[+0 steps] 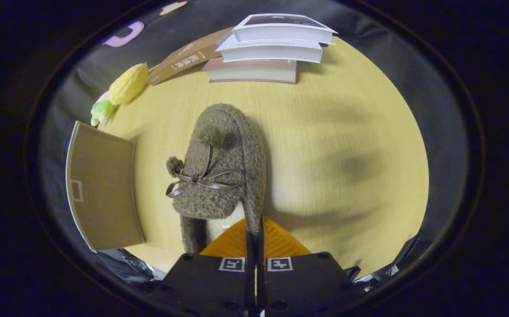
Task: Open the storage box then place both shoes into the box .Put the left shoe in first, then the right shoe, with the right side of both shoes facing outward in a uniform manner.
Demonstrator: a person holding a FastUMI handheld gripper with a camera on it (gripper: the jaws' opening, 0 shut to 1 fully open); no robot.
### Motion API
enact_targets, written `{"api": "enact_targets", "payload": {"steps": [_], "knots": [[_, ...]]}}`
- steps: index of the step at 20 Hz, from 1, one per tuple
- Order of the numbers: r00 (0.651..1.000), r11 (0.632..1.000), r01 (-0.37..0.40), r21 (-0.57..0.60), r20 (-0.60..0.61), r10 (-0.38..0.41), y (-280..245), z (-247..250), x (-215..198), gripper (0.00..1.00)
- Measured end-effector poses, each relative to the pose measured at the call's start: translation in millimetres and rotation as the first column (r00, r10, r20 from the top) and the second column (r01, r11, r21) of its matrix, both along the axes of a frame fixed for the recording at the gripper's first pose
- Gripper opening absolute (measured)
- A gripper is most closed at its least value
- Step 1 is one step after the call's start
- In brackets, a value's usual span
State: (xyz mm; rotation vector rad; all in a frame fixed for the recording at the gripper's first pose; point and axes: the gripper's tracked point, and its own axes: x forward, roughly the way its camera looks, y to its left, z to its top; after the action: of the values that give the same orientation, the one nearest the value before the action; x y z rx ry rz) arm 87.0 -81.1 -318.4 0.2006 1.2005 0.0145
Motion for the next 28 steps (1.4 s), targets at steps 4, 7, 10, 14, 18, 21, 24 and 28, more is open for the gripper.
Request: {"api": "enact_targets", "payload": {"steps": [4,7,10,14,18,21,24,28], "knots": [[1.000,1.000,0.011,0.023,0.019,-0.011,3,11,-5,0.05],[0.996,0.991,0.052,0.125,0.066,-0.060,22,40,-8,0.05],[0.991,0.973,0.056,0.226,0.106,-0.082,45,75,-14,0.05],[0.982,0.962,0.025,0.271,0.175,-0.075,79,122,-28,0.05],[0.971,0.944,-0.032,0.328,0.235,-0.049,130,174,-36,0.05],[0.967,0.930,-0.078,0.360,0.256,-0.018,173,199,-39,0.05],[0.967,0.904,-0.129,0.409,0.255,0.022,222,212,-42,0.05],[0.971,0.889,-0.174,0.423,0.225,0.082,280,203,-42,0.05]]}}
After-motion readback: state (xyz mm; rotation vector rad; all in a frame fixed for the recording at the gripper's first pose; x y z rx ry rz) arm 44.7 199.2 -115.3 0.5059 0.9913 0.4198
